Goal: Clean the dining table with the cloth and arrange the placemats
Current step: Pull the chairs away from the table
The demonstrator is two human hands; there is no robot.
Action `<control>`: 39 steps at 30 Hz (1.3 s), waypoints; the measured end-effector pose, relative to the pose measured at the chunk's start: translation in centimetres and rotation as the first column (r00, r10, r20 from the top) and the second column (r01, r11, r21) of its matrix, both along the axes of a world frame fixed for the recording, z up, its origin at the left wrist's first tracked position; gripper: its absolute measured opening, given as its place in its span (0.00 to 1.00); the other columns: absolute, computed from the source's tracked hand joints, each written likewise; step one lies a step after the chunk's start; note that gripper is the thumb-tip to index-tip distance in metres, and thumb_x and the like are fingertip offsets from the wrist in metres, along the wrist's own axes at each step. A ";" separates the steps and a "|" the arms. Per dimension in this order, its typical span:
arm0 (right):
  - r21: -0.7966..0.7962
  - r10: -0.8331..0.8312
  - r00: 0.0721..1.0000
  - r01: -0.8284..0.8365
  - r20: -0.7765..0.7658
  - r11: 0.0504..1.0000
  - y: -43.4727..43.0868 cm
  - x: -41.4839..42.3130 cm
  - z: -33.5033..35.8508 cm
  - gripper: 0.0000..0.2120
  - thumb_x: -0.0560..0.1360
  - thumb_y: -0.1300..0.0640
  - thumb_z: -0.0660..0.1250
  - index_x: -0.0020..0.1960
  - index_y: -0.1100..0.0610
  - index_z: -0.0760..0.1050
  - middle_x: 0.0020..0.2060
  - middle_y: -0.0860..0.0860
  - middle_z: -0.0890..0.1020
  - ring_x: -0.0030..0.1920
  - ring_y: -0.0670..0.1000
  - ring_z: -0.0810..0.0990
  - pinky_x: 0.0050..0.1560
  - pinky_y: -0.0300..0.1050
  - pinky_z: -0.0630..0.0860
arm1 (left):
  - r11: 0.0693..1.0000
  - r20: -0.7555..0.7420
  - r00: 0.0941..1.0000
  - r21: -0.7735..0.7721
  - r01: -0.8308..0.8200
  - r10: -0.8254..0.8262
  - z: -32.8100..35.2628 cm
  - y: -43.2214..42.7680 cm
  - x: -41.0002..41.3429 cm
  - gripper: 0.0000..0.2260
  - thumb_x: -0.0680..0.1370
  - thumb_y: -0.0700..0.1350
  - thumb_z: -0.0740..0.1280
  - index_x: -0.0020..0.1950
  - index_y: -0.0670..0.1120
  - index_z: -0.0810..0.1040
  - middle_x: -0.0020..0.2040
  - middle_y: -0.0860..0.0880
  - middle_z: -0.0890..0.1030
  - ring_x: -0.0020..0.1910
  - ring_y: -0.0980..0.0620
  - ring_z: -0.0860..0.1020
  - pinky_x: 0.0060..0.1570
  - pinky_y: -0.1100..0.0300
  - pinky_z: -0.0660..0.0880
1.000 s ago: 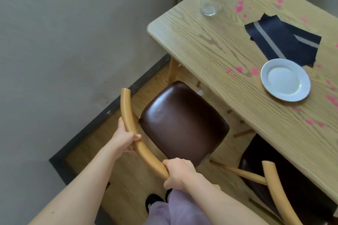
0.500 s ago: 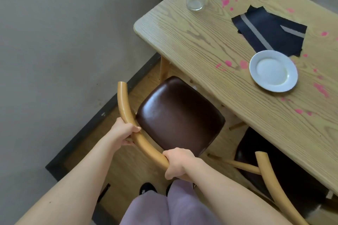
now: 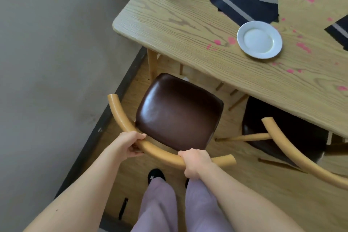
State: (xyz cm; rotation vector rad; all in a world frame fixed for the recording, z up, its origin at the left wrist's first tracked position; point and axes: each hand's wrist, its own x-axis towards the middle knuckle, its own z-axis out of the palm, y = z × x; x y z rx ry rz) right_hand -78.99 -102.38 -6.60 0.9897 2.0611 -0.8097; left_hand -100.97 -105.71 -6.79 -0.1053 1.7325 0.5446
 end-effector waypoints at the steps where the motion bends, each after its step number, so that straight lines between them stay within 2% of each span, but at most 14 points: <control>1: 0.042 -0.032 1.000 0.032 -0.002 0.999 -0.2 0.0 0.1 0.14 0.72 0.61 0.65 0.56 0.51 0.70 0.52 0.51 0.79 0.53 0.56 0.78 0.49 0.48 0.73 | 1.000 0.027 1.000 0.015 -0.012 0.012 0.3 0.1 0.0 0.19 0.73 0.38 0.71 0.62 0.39 0.69 0.53 0.38 0.78 0.49 0.41 0.80 0.40 0.47 0.80; 3: 0.125 -0.090 0.996 0.090 -0.003 0.988 -0.5 0.3 0.1 0.14 0.72 0.62 0.65 0.55 0.51 0.70 0.52 0.51 0.79 0.54 0.56 0.78 0.49 0.48 0.73 | 0.998 0.056 0.998 0.041 -0.042 0.039 0.5 0.3 0.2 0.19 0.72 0.37 0.71 0.60 0.39 0.70 0.53 0.38 0.78 0.49 0.41 0.80 0.41 0.47 0.80; 6: 0.205 -0.118 0.993 0.111 0.023 0.973 -0.5 1.7 0.1 0.13 0.72 0.64 0.64 0.50 0.50 0.67 0.52 0.51 0.80 0.55 0.56 0.78 0.49 0.46 0.69 | 0.994 0.111 0.989 0.045 -0.101 0.096 0.9 0.2 1.8 0.08 0.73 0.34 0.70 0.49 0.39 0.74 0.55 0.38 0.78 0.53 0.40 0.78 0.48 0.45 0.78; 8: 0.234 -0.121 0.991 0.105 0.053 0.966 -0.4 2.8 -0.2 0.13 0.72 0.65 0.63 0.50 0.50 0.67 0.53 0.52 0.80 0.56 0.56 0.77 0.52 0.47 0.68 | 0.992 0.175 0.978 0.030 -0.124 0.117 1.0 -0.2 3.2 0.05 0.73 0.33 0.68 0.47 0.38 0.74 0.54 0.37 0.77 0.52 0.40 0.78 0.48 0.46 0.78; 12: 0.269 -0.140 0.986 0.111 0.092 0.957 0.0 3.7 -0.8 0.14 0.73 0.64 0.63 0.56 0.52 0.70 0.55 0.52 0.79 0.57 0.56 0.76 0.56 0.47 0.68 | 0.993 0.230 0.968 0.042 -0.109 0.097 0.8 0.3 3.9 0.06 0.73 0.33 0.68 0.49 0.37 0.74 0.52 0.37 0.78 0.48 0.42 0.79 0.43 0.50 0.78; 17: 0.348 -0.177 0.982 0.146 0.059 0.926 1.0 3.5 -0.6 0.17 0.73 0.64 0.64 0.60 0.53 0.69 0.56 0.52 0.78 0.59 0.56 0.74 0.59 0.48 0.68 | 0.996 0.202 0.979 0.068 -0.053 0.038 0.6 2.8 3.2 0.03 0.73 0.33 0.69 0.46 0.37 0.76 0.56 0.36 0.77 0.57 0.39 0.78 0.50 0.48 0.78; 21: 0.401 -0.185 0.982 0.159 0.028 0.902 2.9 4.3 -0.7 0.19 0.71 0.65 0.65 0.59 0.53 0.69 0.55 0.52 0.77 0.58 0.56 0.74 0.59 0.47 0.67 | 0.995 0.190 0.982 0.091 -0.028 0.010 0.1 5.4 3.4 0.02 0.74 0.34 0.68 0.44 0.38 0.76 0.58 0.36 0.76 0.52 0.41 0.78 0.48 0.48 0.78; 28: 0.446 -0.241 0.970 0.232 -0.037 0.865 5.9 4.4 -1.2 0.20 0.72 0.66 0.64 0.61 0.52 0.68 0.54 0.52 0.77 0.58 0.56 0.73 0.64 0.49 0.65 | 0.994 0.157 0.987 0.105 0.014 -0.030 -0.4 9.4 3.3 0.02 0.75 0.35 0.68 0.44 0.39 0.76 0.59 0.37 0.76 0.53 0.41 0.77 0.48 0.48 0.78; 32: 0.452 -0.273 0.961 0.265 -0.049 0.851 8.0 4.8 -1.3 0.20 0.72 0.66 0.65 0.62 0.52 0.68 0.54 0.53 0.77 0.58 0.56 0.73 0.67 0.50 0.64 | 0.993 0.144 0.988 0.107 0.042 -0.057 -0.7 11.8 3.6 0.03 0.75 0.37 0.69 0.45 0.40 0.75 0.56 0.37 0.76 0.52 0.42 0.77 0.41 0.50 0.81; 37: 0.452 -0.309 0.949 0.306 -0.069 0.838 9.9 4.9 -1.5 0.20 0.73 0.65 0.67 0.62 0.52 0.69 0.55 0.53 0.77 0.60 0.55 0.73 0.69 0.51 0.62 | 0.993 0.135 0.989 0.113 0.037 -0.052 -1.1 14.2 3.8 0.05 0.74 0.37 0.69 0.46 0.38 0.73 0.54 0.37 0.76 0.52 0.41 0.78 0.49 0.47 0.79; 39: 0.448 -0.316 0.946 0.315 -0.075 0.837 10.5 5.0 -1.6 0.20 0.73 0.64 0.67 0.62 0.52 0.69 0.55 0.53 0.77 0.60 0.55 0.73 0.70 0.52 0.62 | 0.993 0.138 0.989 0.109 0.046 -0.060 -1.3 15.0 3.8 0.06 0.74 0.37 0.69 0.46 0.38 0.73 0.50 0.38 0.77 0.47 0.43 0.79 0.46 0.48 0.80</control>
